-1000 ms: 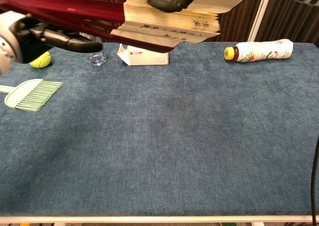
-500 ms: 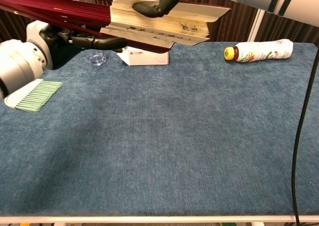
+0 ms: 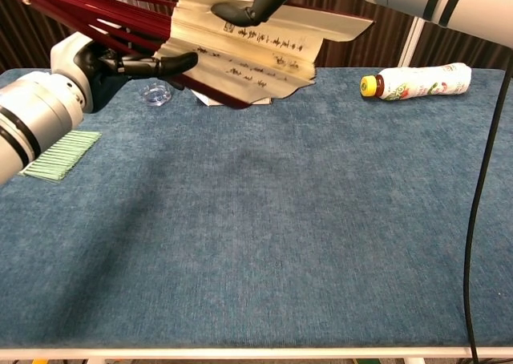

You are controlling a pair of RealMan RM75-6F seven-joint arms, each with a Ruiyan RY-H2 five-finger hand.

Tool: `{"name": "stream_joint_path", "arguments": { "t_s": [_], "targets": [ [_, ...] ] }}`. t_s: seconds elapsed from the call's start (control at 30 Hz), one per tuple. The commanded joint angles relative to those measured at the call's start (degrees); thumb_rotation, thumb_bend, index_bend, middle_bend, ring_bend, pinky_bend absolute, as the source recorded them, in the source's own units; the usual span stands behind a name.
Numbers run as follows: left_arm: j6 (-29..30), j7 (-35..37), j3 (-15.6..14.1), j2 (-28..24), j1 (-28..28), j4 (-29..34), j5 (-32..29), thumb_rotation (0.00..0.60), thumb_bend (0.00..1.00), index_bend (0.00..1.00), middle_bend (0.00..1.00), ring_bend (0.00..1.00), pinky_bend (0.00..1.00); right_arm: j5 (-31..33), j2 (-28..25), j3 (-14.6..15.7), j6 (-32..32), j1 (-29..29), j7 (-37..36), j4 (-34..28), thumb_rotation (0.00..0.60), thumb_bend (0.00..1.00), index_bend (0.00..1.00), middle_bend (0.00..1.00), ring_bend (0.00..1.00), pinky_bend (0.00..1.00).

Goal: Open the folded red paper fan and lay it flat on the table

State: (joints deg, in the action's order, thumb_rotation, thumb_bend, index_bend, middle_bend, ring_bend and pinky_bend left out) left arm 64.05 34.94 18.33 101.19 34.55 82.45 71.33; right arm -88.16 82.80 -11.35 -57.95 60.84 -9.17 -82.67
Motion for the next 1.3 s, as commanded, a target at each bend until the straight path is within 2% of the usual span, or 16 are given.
{"name": "stream_joint_path", "arguments": {
  "t_s": [0.03,0.2,0.4,0.5,0.73,0.93,1.07,1.3],
  "targets": [
    [0.1,-2.7,-0.8,-0.7,-0.2,-0.7,0.5,0.6,0.28,0.66,0.6,0.39,0.49,-0.3,-0.5,0.0,-0.1,-0.2,0.2,-0.2,0.6,0.94,0.87,0.71,0.5,0.15],
    [1.7,-11.0,-2.0,-2.1,-0.4,-2.2,1.3,0.6,0.29,0.65,0.59,0.39,0.5,-1.9,-2.4,0.7,-1.2,-1.2,1.6,-1.4,0.6,0.94,0.87,0.71,0.5,0.15],
    [4.6,-24.8,-3.5,-5.1,-1.1,-2.7,2.0,0.6,0.29,0.63,0.58,0.39,0.5,-5.5,-7.2,2.8,-4.2,-3.9,6.7,-4.4,0.6,0.94,0.87,0.71,0.5,0.15],
    [6.2,-31.1,-3.6,-6.4,-1.4,-1.9,1.9,0.6,0.29,0.63,0.58,0.39,0.5,-7.5,-9.9,4.0,-6.3,-5.9,10.4,-6.7,0.6,0.94,0.87,0.71,0.5,0.15],
    [11.0,-41.8,-4.2,-5.9,-2.3,-2.0,2.5,0.6,0.29,0.63,0.58,0.39,0.5,-11.8,-13.7,6.7,-10.3,-10.3,19.6,-10.3,0.6,0.95,0.87,0.71,0.5,0.13],
    [13.6,-51.0,-5.0,-4.6,-2.3,-2.5,3.4,0.6,0.29,0.62,0.58,0.39,0.5,-14.9,-14.8,8.7,-11.3,-13.1,27.8,-11.5,0.6,0.95,0.87,0.71,0.5,0.1],
    [15.4,-58.7,-5.7,-3.3,-2.3,-3.5,4.0,0.6,0.28,0.61,0.58,0.39,0.5,-15.6,-14.9,8.9,-11.8,-14.4,30.6,-10.4,0.6,0.95,0.87,0.71,0.5,0.1],
    [17.3,-65.1,-8.0,-0.4,-2.8,-6.2,5.9,0.6,0.28,0.61,0.58,0.39,0.5,-17.4,-11.3,11.5,-13.7,-18.5,34.6,-6.9,0.6,0.95,0.86,0.71,0.49,0.08]
  ]
}}
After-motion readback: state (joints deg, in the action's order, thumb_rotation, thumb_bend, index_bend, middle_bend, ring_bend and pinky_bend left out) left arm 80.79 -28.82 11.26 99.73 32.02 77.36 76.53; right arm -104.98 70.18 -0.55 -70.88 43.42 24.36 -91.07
